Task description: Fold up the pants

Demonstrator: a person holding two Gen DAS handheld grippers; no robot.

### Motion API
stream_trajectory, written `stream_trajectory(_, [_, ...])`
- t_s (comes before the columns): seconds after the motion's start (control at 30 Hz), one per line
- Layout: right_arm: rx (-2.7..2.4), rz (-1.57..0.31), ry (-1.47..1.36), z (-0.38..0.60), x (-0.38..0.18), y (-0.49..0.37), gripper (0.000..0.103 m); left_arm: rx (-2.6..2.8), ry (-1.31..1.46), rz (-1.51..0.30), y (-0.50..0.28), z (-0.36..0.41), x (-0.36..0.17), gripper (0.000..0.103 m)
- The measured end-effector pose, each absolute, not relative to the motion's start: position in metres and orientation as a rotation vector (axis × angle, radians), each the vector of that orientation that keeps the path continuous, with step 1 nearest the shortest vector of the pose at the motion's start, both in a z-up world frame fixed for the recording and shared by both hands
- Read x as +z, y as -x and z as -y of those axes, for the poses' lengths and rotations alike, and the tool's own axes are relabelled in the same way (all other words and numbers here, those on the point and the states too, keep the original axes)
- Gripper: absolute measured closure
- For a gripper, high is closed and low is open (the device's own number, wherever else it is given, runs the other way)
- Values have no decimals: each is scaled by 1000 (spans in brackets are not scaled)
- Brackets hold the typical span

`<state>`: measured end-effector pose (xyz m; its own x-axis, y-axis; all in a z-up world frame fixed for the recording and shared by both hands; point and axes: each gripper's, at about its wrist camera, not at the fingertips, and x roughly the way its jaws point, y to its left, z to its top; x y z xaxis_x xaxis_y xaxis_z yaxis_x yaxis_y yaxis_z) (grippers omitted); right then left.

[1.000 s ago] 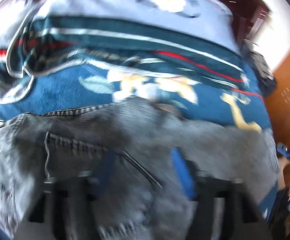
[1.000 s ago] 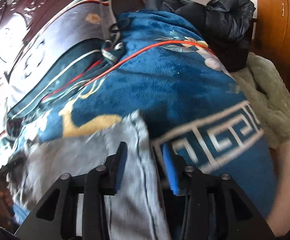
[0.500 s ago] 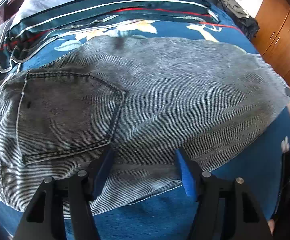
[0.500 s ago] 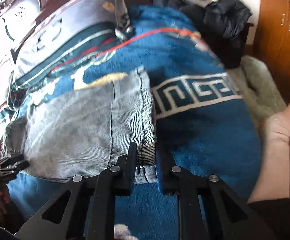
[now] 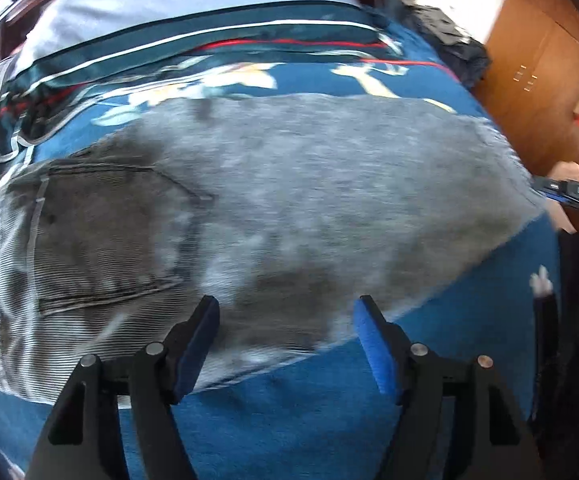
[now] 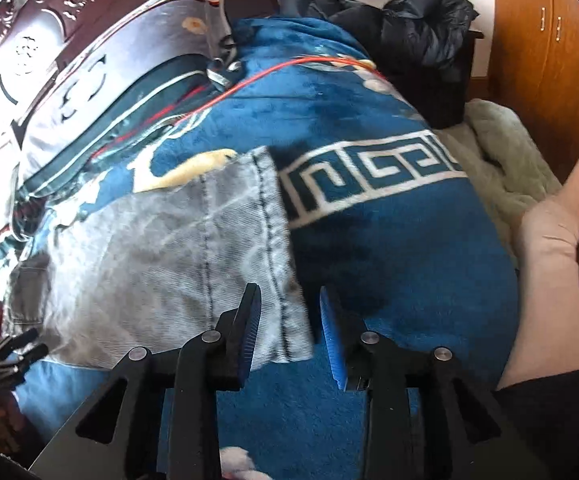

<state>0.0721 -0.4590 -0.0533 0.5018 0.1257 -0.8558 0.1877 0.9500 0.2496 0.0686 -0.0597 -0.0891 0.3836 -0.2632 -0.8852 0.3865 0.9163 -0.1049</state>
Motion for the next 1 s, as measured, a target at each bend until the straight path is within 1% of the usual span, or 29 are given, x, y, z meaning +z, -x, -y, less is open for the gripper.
stream_trajectory(0.1, [-43, -1139, -286, 450, -71, -79, 73, -422, -199, -1158, -72, 69, -108, 31])
stream_trajectory(0.13, [-53, -1169, -262, 448, -78, -81, 72, -437, -217, -1155, -70, 69, -113, 29])
stream_trajectory(0.23, [-55, -1179, -256, 451, -81, -83, 72, -453, -271, -1105, -60, 69, -113, 29])
stream_trajectory(0.37, [-47, -1144, -309, 459, -73, -80, 68, -426, -324, -1095, -52, 76, -106, 30])
stream_trajectory(0.53, [-28, -1045, -382, 469, -54, -74, 62, -473, -217, -1069, -51, 88, -75, 30])
stream_trajectory(0.73, [9, -1030, -468, 479, -49, -79, 59, -645, -221, -1031, -55, 165, -51, 29])
stream_trajectory(0.77, [7, -1032, -461, 480, -48, -81, 57, -679, -230, -1033, -55, 180, -51, 29])
stream_trajectory(0.8, [4, -1034, -454, 482, -47, -81, 52, -709, -239, -1038, -56, 194, -52, 29])
stream_trajectory(0.83, [1, -1036, -448, 484, -46, -82, 51, -741, -259, -1042, -56, 212, -54, 29])
stream_trajectory(1.0, [20, -1038, -522, 501, -50, -84, 51, -819, -393, -1045, -53, 274, -66, 29])
